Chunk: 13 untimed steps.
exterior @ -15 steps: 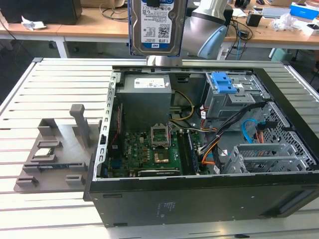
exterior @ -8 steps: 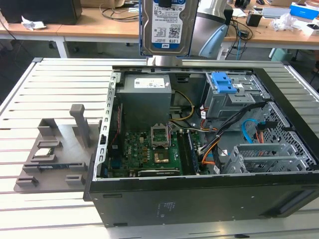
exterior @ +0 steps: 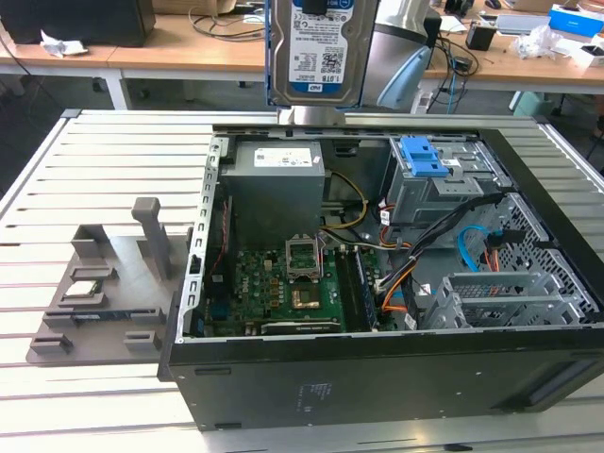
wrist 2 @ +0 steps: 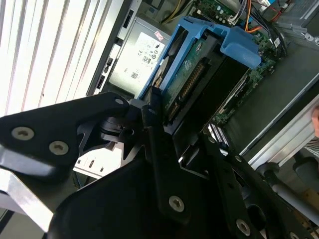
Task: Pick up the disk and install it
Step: 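Pick up the disk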
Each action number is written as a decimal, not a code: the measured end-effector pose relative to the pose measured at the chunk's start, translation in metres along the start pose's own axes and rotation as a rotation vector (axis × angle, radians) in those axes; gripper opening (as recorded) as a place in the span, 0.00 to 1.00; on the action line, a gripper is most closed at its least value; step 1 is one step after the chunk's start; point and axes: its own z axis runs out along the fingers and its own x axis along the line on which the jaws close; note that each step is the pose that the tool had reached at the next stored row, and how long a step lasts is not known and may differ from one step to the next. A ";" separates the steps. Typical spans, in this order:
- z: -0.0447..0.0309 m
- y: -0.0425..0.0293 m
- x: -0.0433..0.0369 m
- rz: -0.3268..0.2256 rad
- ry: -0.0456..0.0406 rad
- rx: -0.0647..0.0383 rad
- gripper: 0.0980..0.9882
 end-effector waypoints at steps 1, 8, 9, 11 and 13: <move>0.0010 0.0000 0.0000 0.000 0.0001 0.000 0.30; 0.0115 -0.0005 -0.0002 0.000 0.0000 0.000 0.30; 0.0125 -0.0005 -0.0002 0.000 0.0000 0.000 0.30; 0.0145 -0.0006 -0.0002 0.000 0.0000 0.000 0.30; 0.0160 -0.0007 -0.0003 0.000 0.0000 0.000 0.30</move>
